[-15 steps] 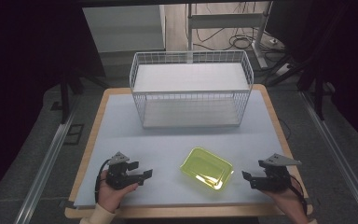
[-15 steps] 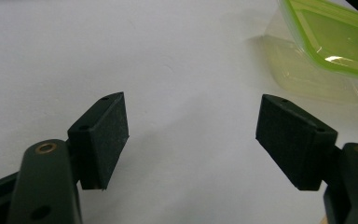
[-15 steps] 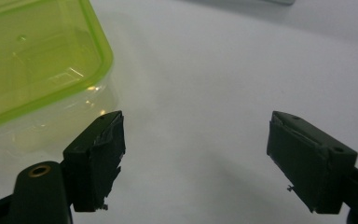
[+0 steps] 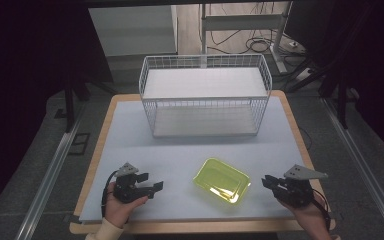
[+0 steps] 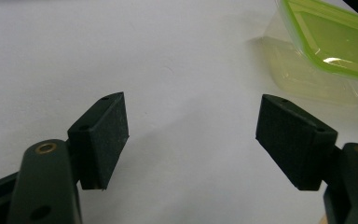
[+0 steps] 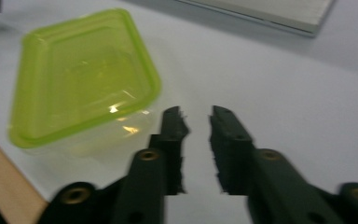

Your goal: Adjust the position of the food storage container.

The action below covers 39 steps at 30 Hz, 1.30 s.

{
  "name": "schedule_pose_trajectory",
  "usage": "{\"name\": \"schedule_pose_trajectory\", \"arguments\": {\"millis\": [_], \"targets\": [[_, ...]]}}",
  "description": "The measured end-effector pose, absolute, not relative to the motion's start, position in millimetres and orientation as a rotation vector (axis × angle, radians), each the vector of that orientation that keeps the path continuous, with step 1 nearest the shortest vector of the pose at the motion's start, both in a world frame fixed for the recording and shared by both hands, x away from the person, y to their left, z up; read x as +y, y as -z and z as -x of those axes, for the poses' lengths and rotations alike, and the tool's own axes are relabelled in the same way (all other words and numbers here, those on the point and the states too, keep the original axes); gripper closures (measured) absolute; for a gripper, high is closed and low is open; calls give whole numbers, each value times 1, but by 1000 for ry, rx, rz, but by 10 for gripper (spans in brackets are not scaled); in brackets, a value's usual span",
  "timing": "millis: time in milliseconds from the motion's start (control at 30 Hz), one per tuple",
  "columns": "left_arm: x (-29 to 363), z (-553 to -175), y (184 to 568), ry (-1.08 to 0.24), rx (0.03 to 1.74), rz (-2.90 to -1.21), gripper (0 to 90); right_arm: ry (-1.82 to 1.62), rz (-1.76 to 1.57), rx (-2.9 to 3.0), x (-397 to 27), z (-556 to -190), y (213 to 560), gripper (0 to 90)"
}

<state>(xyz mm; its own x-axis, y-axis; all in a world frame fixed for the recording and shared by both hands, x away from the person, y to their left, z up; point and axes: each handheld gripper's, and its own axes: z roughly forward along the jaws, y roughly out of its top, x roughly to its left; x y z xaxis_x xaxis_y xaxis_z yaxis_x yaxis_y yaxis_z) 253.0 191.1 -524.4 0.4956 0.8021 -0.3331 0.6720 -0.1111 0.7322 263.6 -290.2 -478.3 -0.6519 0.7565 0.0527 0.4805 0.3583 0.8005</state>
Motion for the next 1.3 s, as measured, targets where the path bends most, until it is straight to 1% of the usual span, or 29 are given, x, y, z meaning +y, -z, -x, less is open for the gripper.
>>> {"name": "schedule_pose_trajectory", "arguments": {"millis": [33,100,167,333,367,467,533,733,1133,1300], "targets": [[191,-253,525,-181,1232,-1839,248,-1189,-1091,2300,-290,-264,478,807],[191,-253,525,-180,1233,-1841,248,-1212,-1062,2322,-285,-260,474,865],[191,-254,525,-179,1234,-1842,248,-1272,-1034,2363,-275,-256,471,897],[191,-254,525,-178,1236,-1840,249,-1314,-981,2421,-260,-249,468,900],[191,-253,525,-179,1236,-1836,248,-1317,-949,2455,-249,-245,468,900],[191,-253,524,-181,1234,-1834,248,-1324,-928,2484,-239,-240,469,900],[191,-253,524,-179,1234,-1835,248,-1315,-868,2547,-222,-233,472,900],[192,-253,525,-176,1231,-1835,248,-1266,-775,2632,-197,-223,481,900],[191,-253,525,-176,1229,-1838,248,-1103,-703,2674,-186,-214,499,900],[192,-253,525,-175,1230,-1837,248,-1065,-713,2672,-188,-216,503,900]]}}
